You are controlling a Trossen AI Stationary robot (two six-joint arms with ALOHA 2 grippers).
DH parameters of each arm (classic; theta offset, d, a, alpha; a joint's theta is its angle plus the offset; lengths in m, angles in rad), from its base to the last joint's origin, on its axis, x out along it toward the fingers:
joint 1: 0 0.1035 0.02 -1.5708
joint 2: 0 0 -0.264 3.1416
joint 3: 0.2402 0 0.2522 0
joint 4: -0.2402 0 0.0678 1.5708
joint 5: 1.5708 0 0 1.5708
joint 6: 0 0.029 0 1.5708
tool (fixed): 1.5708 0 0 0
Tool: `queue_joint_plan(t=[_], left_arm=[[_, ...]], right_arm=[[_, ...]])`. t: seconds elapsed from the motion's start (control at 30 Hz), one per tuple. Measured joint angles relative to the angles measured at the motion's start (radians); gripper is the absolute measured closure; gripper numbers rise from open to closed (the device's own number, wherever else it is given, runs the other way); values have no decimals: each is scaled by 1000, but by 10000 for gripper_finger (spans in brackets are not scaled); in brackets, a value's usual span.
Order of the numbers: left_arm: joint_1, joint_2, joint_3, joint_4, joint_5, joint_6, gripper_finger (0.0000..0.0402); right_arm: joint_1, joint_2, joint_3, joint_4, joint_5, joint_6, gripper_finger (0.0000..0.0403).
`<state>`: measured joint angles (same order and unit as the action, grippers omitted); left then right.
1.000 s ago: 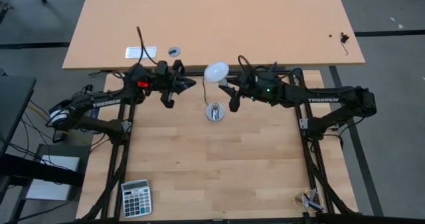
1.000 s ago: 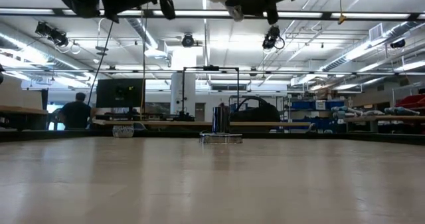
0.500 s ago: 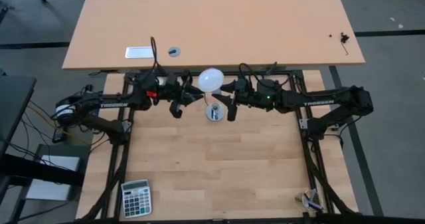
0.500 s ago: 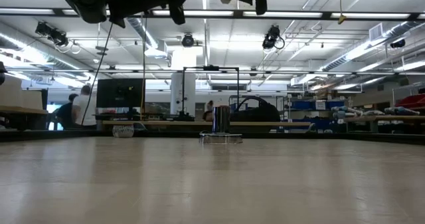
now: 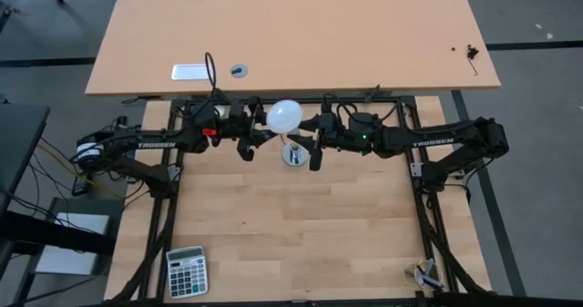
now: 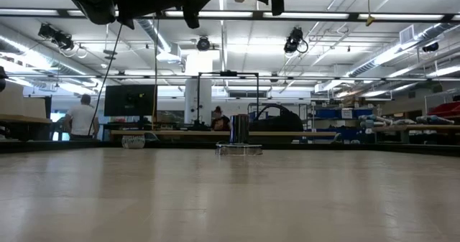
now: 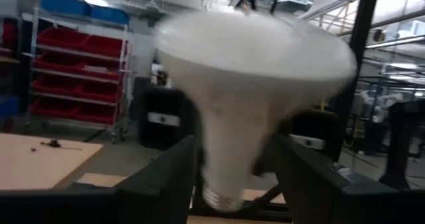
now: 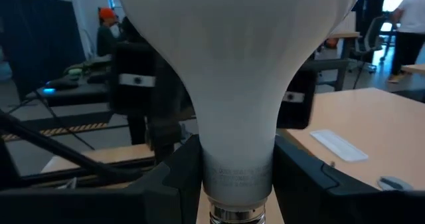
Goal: Screw lightbulb
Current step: Insert the lightbulb into the lamp
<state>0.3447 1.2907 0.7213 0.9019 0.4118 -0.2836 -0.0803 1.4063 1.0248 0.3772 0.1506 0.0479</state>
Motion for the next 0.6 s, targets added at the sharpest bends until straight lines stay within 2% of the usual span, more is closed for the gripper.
queue_joint_plan(t=[0.2, 0.6], left_arm=[[0, 1, 0, 29, 0, 10, 199], [0, 0, 0, -65, -3, 18, 199]], right_arm=[[-8, 11, 1, -32, -2, 6, 246], [-21, 49, 1, -66, 1, 12, 238]])
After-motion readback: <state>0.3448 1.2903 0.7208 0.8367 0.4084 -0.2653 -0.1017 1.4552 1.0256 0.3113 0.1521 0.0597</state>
